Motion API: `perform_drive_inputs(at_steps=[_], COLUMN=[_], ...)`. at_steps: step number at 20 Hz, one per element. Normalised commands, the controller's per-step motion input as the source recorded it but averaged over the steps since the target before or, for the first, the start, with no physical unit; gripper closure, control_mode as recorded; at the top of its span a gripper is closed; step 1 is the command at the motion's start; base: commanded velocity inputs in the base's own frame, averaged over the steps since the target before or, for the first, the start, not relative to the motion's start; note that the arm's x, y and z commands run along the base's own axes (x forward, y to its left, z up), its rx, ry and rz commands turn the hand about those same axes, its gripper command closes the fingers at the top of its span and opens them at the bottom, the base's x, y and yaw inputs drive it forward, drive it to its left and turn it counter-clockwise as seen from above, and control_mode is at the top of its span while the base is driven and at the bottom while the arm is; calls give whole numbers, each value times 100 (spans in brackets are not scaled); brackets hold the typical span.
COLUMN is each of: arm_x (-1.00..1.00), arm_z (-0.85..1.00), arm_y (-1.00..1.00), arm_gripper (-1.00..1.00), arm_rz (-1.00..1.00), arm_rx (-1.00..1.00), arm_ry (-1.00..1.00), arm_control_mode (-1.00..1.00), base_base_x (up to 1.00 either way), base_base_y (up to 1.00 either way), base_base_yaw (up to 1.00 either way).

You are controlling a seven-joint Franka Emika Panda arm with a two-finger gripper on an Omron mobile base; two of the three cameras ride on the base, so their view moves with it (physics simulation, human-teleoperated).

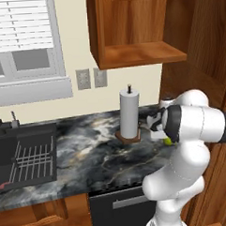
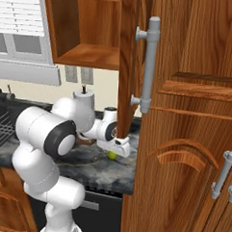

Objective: Pick the pear from the counter and place it in the cabinet. Then close the cabinet.

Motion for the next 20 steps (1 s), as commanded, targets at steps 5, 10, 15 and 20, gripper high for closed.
perform_drive_inputs(at_steps=[5,10,15,20], arm_x=[-21,-37,-36,-27], arm_z=[60,100,100,100], arm_y=[29,2,0,7], arm_gripper=[100,100,100,100], arm_rz=[-5,-3,-5,-2], arm_rx=[-8,0,0,-4], arm_ry=[-18,-23,-29,-39], arm_control_mode=[-100,-100,-100,-100], base_base_x=[0,0,0,0], base_base_y=[0,0,0,0], base_base_yaw=[0,0,0,0])
